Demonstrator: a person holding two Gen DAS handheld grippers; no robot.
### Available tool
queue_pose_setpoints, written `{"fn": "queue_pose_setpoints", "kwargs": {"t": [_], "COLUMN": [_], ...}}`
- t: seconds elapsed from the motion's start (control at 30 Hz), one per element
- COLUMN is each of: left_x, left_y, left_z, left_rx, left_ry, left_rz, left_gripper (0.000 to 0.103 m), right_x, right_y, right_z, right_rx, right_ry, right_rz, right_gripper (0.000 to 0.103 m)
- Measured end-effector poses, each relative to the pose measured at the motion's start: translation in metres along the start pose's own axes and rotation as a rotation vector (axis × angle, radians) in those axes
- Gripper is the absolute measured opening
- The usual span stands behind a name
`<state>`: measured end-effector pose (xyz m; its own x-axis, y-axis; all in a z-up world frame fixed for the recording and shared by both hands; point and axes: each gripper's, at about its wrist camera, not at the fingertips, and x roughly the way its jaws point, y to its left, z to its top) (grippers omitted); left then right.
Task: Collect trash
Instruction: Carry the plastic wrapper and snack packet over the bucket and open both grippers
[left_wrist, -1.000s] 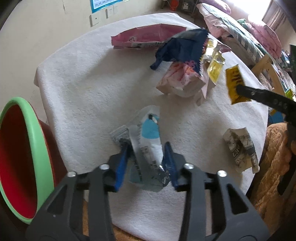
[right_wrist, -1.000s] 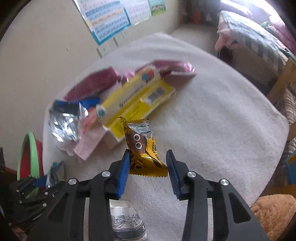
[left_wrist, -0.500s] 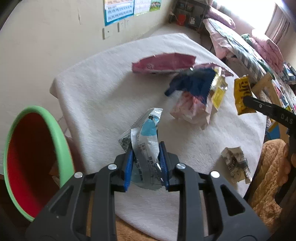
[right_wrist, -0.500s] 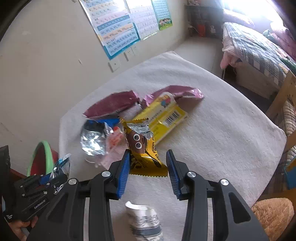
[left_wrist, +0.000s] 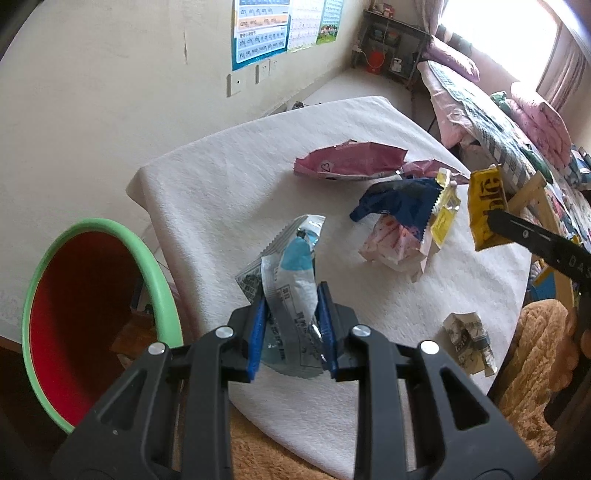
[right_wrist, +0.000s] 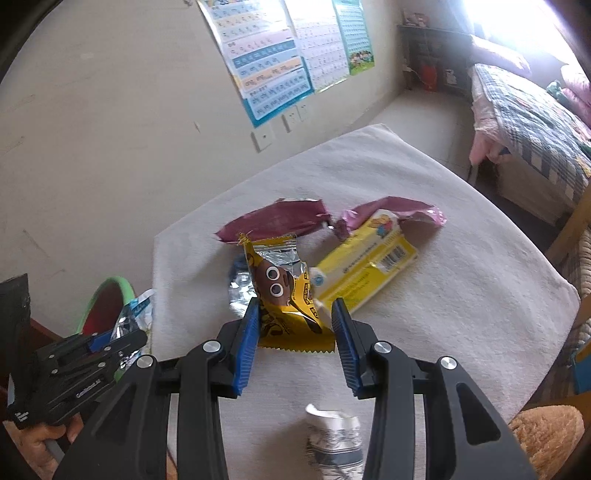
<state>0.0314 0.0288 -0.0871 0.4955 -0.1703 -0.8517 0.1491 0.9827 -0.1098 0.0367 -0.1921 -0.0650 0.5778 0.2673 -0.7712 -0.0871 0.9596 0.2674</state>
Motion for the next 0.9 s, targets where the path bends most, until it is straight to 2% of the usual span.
{"fn": "queue_pose_setpoints", "kwargs": {"t": [0.63,0.9], "left_x": [-0.003,-0.004], "left_y": [0.015,0.022], "left_z": [-0.001,-0.001], "left_rx": [-0.041,-0.063], "left_ry": [-0.011,-0.016], "left_rz": [0.019,0.028], "left_gripper": [0.025,0.025], "right_x": [0.006,0.010], "right_y": [0.021,0.043], "right_z": [-0.006,-0.012], "right_rx": [-0.037,-0.087], "right_ry": [0.032,0.059], "right_rz": [0.043,0.074], "right_gripper": [0.038,0.038]}}
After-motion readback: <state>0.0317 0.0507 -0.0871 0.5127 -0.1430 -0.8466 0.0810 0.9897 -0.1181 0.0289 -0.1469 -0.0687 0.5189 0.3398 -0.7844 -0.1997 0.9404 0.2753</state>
